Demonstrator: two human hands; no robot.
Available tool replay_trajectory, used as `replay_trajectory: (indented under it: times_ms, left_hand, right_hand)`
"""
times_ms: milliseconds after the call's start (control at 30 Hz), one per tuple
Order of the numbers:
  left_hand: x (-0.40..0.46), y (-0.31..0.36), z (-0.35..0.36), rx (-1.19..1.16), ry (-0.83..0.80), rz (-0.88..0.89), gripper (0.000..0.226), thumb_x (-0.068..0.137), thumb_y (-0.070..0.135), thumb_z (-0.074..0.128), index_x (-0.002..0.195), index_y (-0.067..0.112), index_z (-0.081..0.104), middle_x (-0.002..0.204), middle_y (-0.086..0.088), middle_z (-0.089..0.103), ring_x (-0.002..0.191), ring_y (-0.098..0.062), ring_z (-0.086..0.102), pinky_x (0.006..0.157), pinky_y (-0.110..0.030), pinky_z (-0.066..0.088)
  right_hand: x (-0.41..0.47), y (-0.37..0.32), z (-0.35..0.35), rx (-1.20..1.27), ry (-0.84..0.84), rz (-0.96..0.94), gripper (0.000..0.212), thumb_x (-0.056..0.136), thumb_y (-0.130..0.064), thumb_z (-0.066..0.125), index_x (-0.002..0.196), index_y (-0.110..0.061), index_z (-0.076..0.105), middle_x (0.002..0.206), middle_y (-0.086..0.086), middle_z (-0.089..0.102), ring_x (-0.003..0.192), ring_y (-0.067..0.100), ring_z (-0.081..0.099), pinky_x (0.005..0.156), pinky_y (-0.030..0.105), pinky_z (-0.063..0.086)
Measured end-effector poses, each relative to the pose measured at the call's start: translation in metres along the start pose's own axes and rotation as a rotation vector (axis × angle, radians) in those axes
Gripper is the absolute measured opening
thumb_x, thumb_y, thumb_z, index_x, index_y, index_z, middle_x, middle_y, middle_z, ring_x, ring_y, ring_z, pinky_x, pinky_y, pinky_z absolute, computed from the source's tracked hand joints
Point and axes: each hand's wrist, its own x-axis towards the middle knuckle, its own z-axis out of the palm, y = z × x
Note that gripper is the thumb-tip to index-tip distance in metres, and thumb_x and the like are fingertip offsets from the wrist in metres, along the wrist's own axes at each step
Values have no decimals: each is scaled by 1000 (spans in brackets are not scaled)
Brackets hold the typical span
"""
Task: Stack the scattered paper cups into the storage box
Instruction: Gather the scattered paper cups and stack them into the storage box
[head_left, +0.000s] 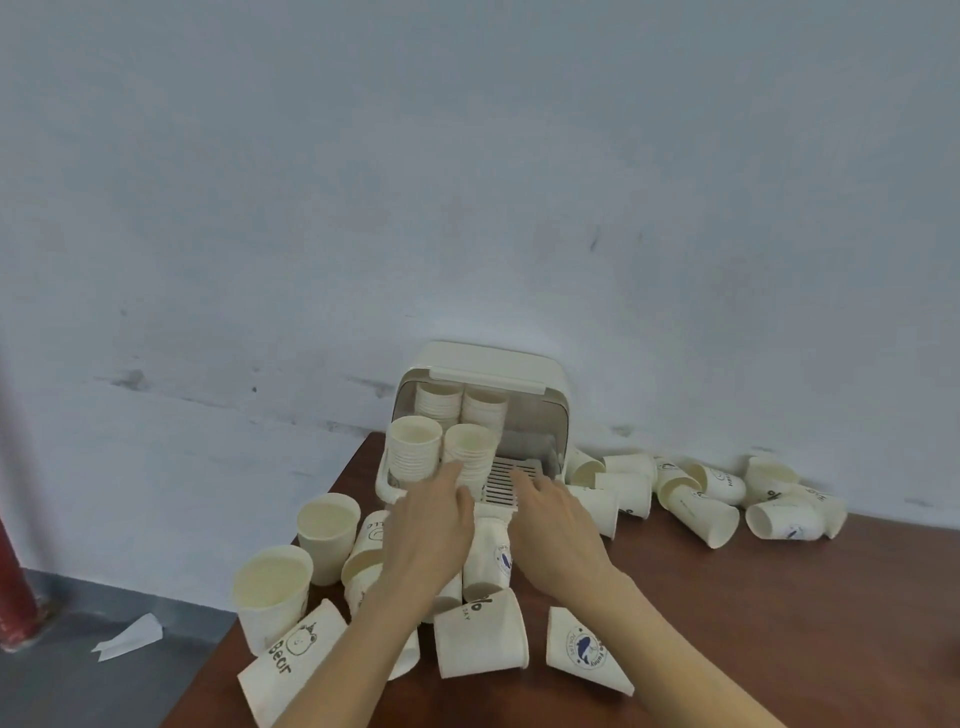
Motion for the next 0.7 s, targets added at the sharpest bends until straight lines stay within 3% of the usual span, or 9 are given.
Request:
replay_trajectory:
  times_ms: [167,467,600,700]
  left_hand:
    - [-42,23,17,-69,-6,52,41,100,34,36,141,34,41,116,7,61,105,-14,58,87,-33,48]
    - [-39,90,52,-199,-34,154,37,99,35,40,135,36,49,108,11,63,97,-11,60,88,-33,49]
    - [-20,111,75,-227,-29,166,34,97,32,42,129,35,54,106,8,65,94,-14,61,86,-37,49]
    - [-12,118,96,-194,-67,195,34,97,30,43,129,32,55,104,6,66,93,-16,60,86,-36,49]
  right_hand:
    - [-30,27,-9,89,15,99,39,92,-13,43,131,-17,40,110,3,54,101,19,46,78,27,40]
    - [-39,89,-12,190,64,304,49,93,-19,41,141,-17,36,114,3,55,110,22,47,86,32,41]
    - [-34,115,-3,197,100,318,37,93,-21,41,129,-18,43,103,1,55,98,22,46,72,32,35]
    - [-29,137,3,214,102,346,29,91,-21,42,119,-17,47,96,2,57,94,24,48,69,35,38]
